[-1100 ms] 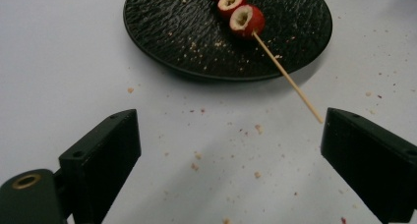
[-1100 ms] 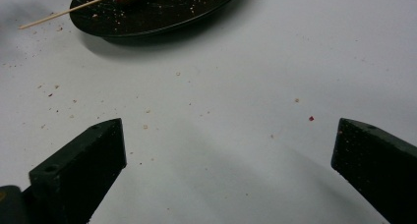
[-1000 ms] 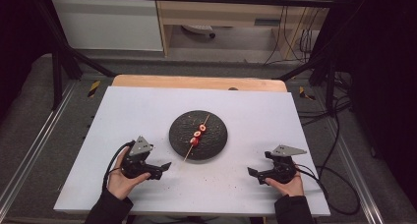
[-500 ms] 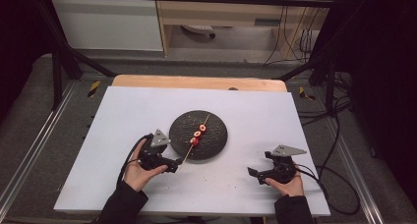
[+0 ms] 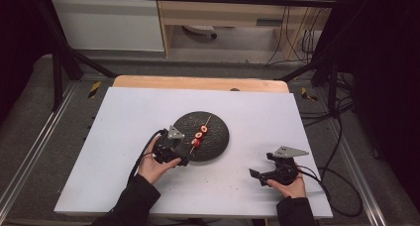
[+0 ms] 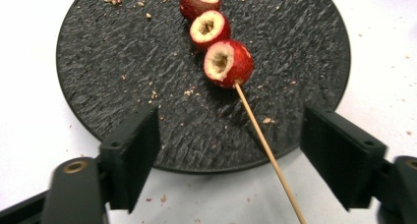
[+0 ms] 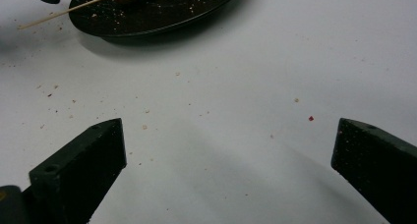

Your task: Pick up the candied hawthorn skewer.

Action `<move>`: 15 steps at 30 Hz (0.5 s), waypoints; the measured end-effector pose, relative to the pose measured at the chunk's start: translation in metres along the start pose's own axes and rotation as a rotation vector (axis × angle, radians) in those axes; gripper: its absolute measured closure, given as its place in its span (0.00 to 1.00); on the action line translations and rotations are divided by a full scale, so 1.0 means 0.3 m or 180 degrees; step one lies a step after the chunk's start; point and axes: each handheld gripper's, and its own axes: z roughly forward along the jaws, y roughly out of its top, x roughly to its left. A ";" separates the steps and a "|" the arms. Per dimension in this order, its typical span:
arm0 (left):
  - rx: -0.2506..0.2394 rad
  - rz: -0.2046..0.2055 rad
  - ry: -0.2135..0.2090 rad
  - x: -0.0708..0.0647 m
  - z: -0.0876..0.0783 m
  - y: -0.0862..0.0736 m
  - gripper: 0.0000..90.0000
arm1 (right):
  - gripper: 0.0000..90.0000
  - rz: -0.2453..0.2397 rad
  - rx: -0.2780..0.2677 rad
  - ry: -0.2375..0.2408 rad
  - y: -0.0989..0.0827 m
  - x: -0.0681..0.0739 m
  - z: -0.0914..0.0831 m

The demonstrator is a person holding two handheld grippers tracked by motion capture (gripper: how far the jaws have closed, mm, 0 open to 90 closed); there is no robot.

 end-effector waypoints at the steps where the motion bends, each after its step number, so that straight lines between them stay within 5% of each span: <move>1: 0.0013 -0.0007 0.0003 -0.002 0.004 0.004 0.29 | 0.01 0.0006 0.0001 -0.0001 0.000 0.000 0.000; 15: 0.0301 -0.0166 0.0034 -0.024 0.063 0.038 0.62 | 0.01 -0.0005 -0.0006 0.0003 0.000 -0.001 -0.001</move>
